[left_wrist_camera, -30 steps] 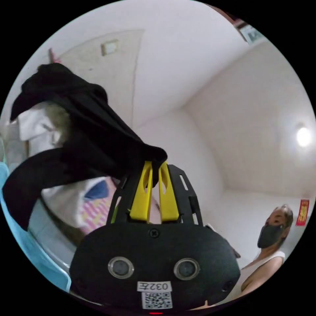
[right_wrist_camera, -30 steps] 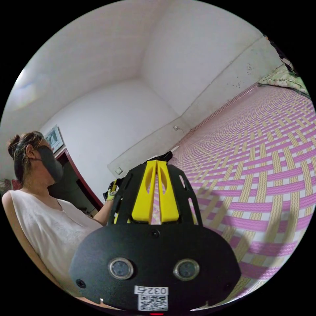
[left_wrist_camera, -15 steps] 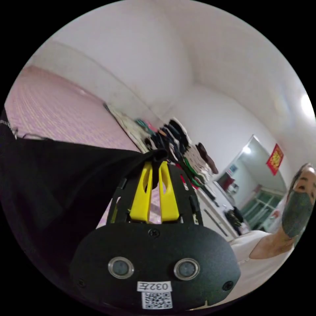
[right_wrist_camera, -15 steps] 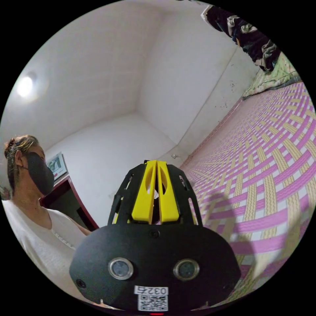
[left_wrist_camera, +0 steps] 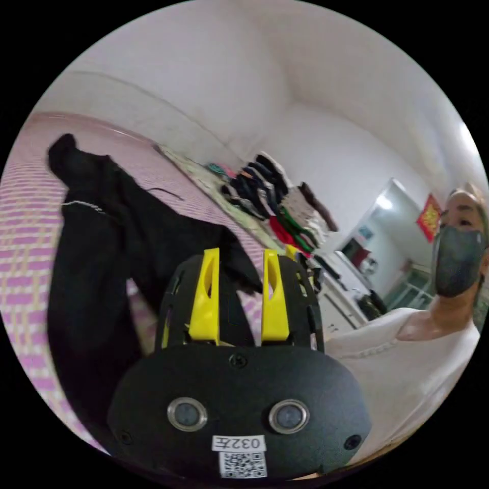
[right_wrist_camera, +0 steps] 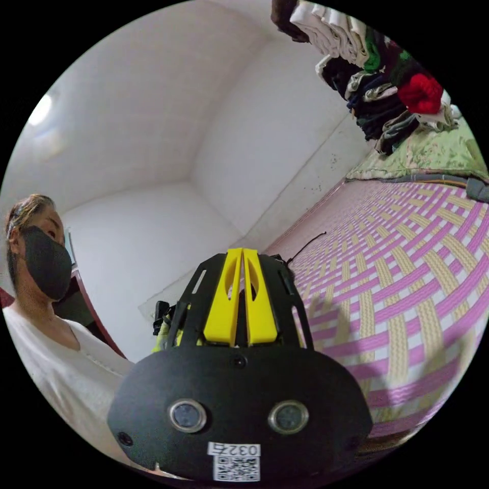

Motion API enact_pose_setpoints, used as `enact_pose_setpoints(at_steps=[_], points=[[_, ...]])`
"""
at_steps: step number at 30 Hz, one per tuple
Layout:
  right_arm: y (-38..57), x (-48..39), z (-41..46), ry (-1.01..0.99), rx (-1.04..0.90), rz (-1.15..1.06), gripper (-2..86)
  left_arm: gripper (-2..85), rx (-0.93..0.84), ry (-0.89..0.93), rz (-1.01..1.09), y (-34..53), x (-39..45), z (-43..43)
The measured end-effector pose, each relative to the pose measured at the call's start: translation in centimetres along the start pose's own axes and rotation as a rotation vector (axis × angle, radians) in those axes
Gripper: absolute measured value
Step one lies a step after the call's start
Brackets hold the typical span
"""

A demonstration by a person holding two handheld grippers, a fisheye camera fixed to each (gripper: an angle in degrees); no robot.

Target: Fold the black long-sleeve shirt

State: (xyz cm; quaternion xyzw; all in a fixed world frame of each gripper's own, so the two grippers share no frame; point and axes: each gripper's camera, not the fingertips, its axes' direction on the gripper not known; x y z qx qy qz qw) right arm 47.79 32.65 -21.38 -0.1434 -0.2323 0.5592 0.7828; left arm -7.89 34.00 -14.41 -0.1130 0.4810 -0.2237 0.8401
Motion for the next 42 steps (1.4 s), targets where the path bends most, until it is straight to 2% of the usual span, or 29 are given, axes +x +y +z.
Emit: enact_pose_setpoints(at_steps=[3, 6, 10, 13, 15, 17, 19, 21, 22, 26, 27, 28, 30, 33, 35, 37, 40, 42], points=[[-0.4, -0.7, 1.5, 0.081, -0.14, -0.082, 1.3, 12.6, -0.121, -0.118, -0.056, 1.2, -0.4, -0.7], [-0.4, -1.1, 4.4, 0.18, -0.309, -0.108, 6.6, 16.5, -0.224, -0.146, -0.116, 2.4, -1.4, 0.3], [0.6, -0.4, 9.3, 0.193, -0.55, -0.091, 10.4, 17.4, -0.27, -0.151, -0.118, 3.2, -1.2, 0.9], [1.8, 0.1, 12.4, 0.227, -0.637, -0.082, 11.9, 13.6, -0.378, -0.14, -0.052, 2.9, 0.0, 1.8], [2.4, 0.1, 14.4, 0.285, -0.679, -0.109, 11.9, 2.9, -0.454, -0.117, 0.02, 2.5, 0.6, 2.0], [2.7, 0.5, 16.0, 0.294, -0.722, -0.094, 11.4, -0.2, -0.424, -0.049, 0.038, 1.9, 0.2, 0.8], [3.2, 1.2, 17.5, 0.263, -0.786, -0.064, 9.7, -1.1, -0.322, 0.123, 0.032, 0.8, -1.0, -1.8], [3.6, 1.7, 18.3, 0.208, -0.814, -0.058, 5.3, -1.4, -0.087, 0.332, 0.022, -1.1, -3.7, -7.7], [3.7, 1.7, 18.3, 0.211, -0.811, -0.057, 4.0, -1.4, -0.013, 0.362, 0.028, -1.6, -4.4, -9.6], [4.0, 2.0, 18.4, 0.211, -0.802, -0.055, 2.6, -1.5, 0.552, 0.523, -0.014, -2.8, -10.6, -23.9], [4.1, 2.0, 18.5, 0.218, -0.802, -0.064, 2.2, -1.5, 0.715, 0.528, -0.016, -1.8, -11.9, -27.3], [4.2, 1.9, 18.6, 0.223, -0.801, -0.068, 2.1, -1.5, 0.784, 0.509, -0.021, -1.2, -12.5, -28.8], [4.3, 1.8, 18.6, 0.235, -0.793, -0.077, 1.9, -1.5, 1.031, 0.38, -0.082, 2.3, -14.2, -33.4], [4.2, 2.2, 18.5, 0.225, -0.786, -0.064, 1.7, -1.5, 1.207, 0.205, -0.194, 6.4, -15.8, -36.6], [4.0, 2.4, 18.5, 0.212, -0.79, -0.053, 1.7, -1.5, 1.23, 0.111, -0.269, 7.7, -16.8, -37.9], [3.9, 2.6, 18.5, 0.202, -0.797, -0.045, 1.7, -1.4, 1.246, 0.119, -0.319, 8.1, -18.3, -38.9], [3.6, 2.9, 18.4, 0.194, -0.804, -0.039, 1.7, -1.3, 1.244, 0.145, -0.314, 6.0, -20.3, -41.7], [3.4, 2.9, 18.3, 0.195, -0.804, -0.039, 1.7, -1.1, 1.186, 0.042, -0.285, 2.6, -22.1, -45.0]])
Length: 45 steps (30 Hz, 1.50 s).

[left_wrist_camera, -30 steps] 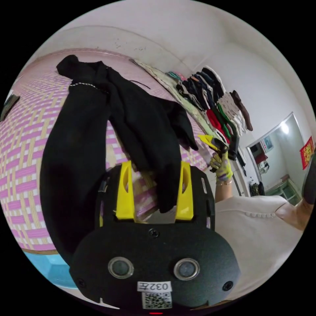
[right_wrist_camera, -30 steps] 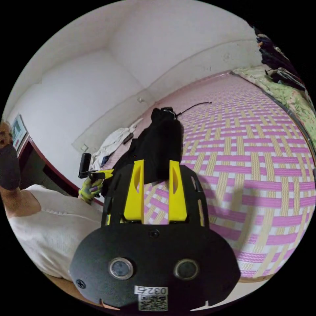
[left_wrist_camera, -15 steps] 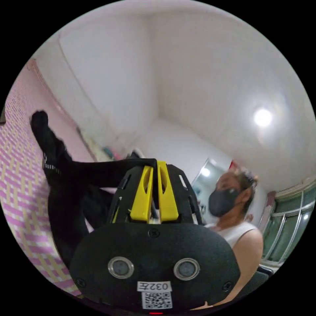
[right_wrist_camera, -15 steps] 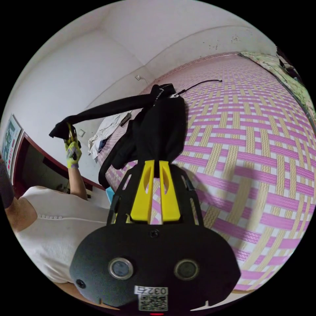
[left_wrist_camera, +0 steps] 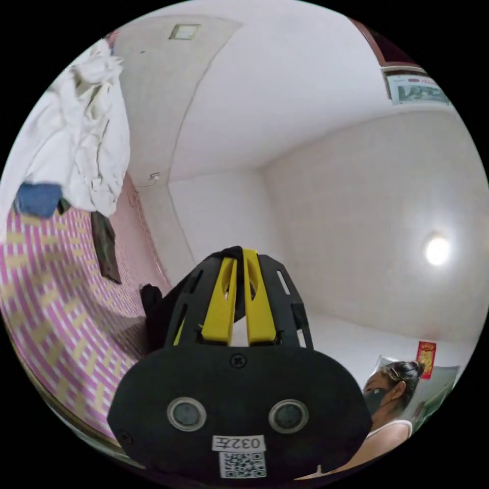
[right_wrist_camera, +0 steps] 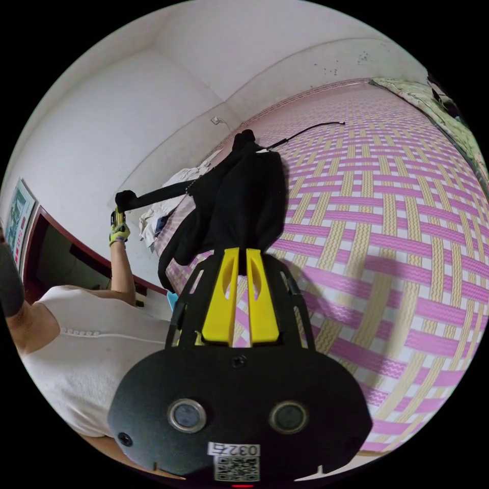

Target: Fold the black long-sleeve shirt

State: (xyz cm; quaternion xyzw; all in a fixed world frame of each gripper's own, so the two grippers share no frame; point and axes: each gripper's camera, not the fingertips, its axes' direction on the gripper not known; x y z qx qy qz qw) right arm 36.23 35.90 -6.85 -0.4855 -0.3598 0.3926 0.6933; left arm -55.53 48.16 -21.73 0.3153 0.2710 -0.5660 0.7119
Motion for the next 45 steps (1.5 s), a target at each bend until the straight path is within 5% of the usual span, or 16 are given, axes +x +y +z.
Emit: enact_pose_setpoints(at_steps=[3, 5, 7, 15, 23, 34, 41, 45], points=[[-0.1, 0.1, -0.5, 0.001, 0.007, -0.002, 2.0, 0.9, -0.092, -0.257, -0.08, -3.6, -4.5, 2.1], [-0.1, 0.2, -0.8, -0.001, 0.014, 0.001, 2.4, 4.2, -0.127, -0.19, -0.227, -2.4, -7.8, 2.7], [0.0, 0.4, -1.4, -0.006, 0.028, 0.006, 3.1, 7.6, -0.215, -0.092, -0.147, 0.8, -7.0, 4.3], [-0.7, 2.6, -3.3, -0.184, 0.022, 0.051, 8.9, 15.4, -1.043, -0.04, 0.163, 27.3, 5.6, 16.1], [-0.2, 4.1, -4.2, -0.29, 0.013, 0.142, 9.8, 18.7, -1.327, -0.228, 0.594, 43.3, 14.7, 18.4], [-0.1, 1.7, -4.9, -0.069, 0.018, 0.143, 8.9, 17.2, -1.322, -0.504, 0.925, 53.1, 17.1, 19.8], [-0.3, 1.9, -3.8, -0.216, 0.018, 0.161, 10.4, 4.2, -1.215, -0.515, 0.702, 47.8, 15.0, 20.8], [-1.7, 0.2, -2.3, -0.188, -0.041, 0.124, 10.1, 1.5, -1.066, -0.22, 0.321, 39.0, 12.0, 19.2]])
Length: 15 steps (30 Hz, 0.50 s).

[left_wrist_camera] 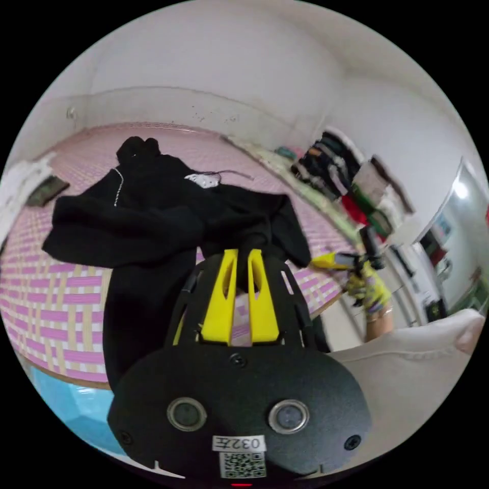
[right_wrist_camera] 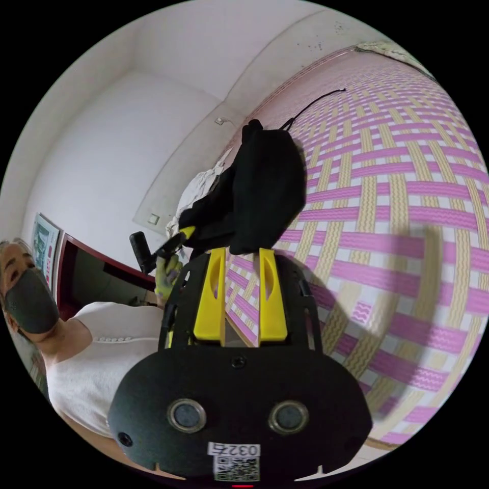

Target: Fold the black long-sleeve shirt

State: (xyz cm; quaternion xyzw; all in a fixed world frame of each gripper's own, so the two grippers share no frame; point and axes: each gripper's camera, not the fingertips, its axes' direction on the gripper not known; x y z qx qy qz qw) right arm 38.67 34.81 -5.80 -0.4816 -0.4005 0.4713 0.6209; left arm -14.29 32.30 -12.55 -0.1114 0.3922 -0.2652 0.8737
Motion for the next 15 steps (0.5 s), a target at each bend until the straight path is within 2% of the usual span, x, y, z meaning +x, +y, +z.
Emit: enact_pose_setpoints(at_steps=[1, 3, 4, 6, 9, 15], points=[[-0.1, -0.2, 0.1, 0.001, 0.002, -0.005, 10.1, 0.9, 0.056, 0.09, -0.034, 0.0, -1.2, -1.4], [-0.1, -0.4, 0.1, -0.009, 0.021, -0.003, 10.1, -0.8, 0.283, 0.365, -0.171, 0.7, -6.1, -6.2], [-0.1, -0.3, 0.2, -0.013, 0.021, 0.001, 10.1, -1.1, 0.331, 0.396, -0.197, 1.0, -7.2, -7.2], [0.1, -0.4, 1.0, -0.017, 0.004, 0.009, 10.4, -1.4, 0.421, 0.351, -0.277, 2.5, -10.5, -9.7], [0.6, -0.6, 1.2, -0.046, 0.017, 0.025, 10.9, -1.5, 0.396, 0.255, -0.377, 3.8, -13.3, -10.8], [1.6, -1.2, 2.2, -0.118, -0.01, 0.064, 11.4, -1.6, 0.461, 0.293, -0.456, 5.3, -17.4, -13.0]])
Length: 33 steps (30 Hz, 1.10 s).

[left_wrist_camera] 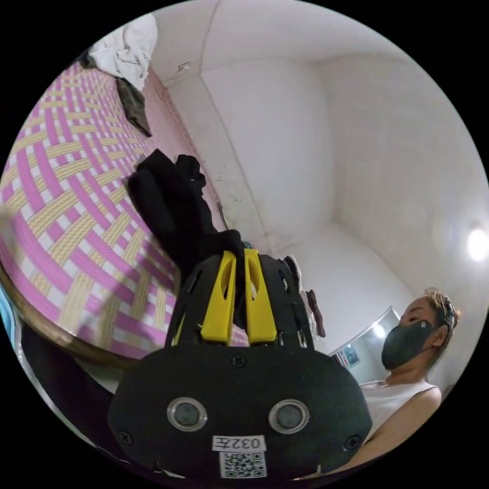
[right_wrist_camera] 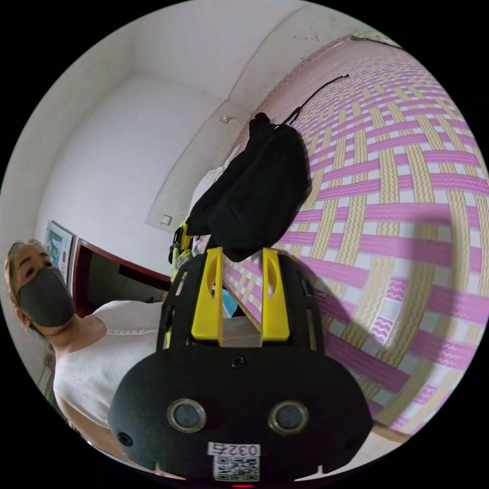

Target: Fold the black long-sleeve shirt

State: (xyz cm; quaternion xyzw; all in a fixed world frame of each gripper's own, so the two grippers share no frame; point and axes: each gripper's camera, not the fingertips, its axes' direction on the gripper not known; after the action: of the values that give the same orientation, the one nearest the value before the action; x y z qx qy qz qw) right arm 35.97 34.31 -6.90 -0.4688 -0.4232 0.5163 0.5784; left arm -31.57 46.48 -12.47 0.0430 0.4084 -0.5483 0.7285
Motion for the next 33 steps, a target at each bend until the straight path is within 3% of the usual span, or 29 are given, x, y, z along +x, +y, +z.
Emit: enact_pose_setpoints(at_steps=[3, 7, 26, 31, 33], points=[[0.6, -0.8, 0.7, 0.021, -0.002, 0.008, 11.3, -1.6, 0.064, 0.071, 0.05, -1.3, 0.4, -2.3], [1.1, -1.7, 2.2, 0.034, -0.011, 0.016, 10.8, -1.6, 0.092, -0.012, 0.023, -2.4, -0.7, -4.5], [3.9, -11.1, 13.2, 0.324, -0.133, -0.112, 10.2, -1.6, 0.132, 0.025, -0.043, -0.6, -9.5, -11.8], [4.5, -13.0, 16.7, 0.34, -0.169, -0.174, 7.3, -1.6, 0.126, 0.041, -0.035, 0.7, -10.7, -12.7], [4.5, -13.1, 17.2, 0.23, -0.161, -0.192, 3.9, -1.6, 0.135, 0.1, -0.042, 1.1, -11.3, -13.1]])
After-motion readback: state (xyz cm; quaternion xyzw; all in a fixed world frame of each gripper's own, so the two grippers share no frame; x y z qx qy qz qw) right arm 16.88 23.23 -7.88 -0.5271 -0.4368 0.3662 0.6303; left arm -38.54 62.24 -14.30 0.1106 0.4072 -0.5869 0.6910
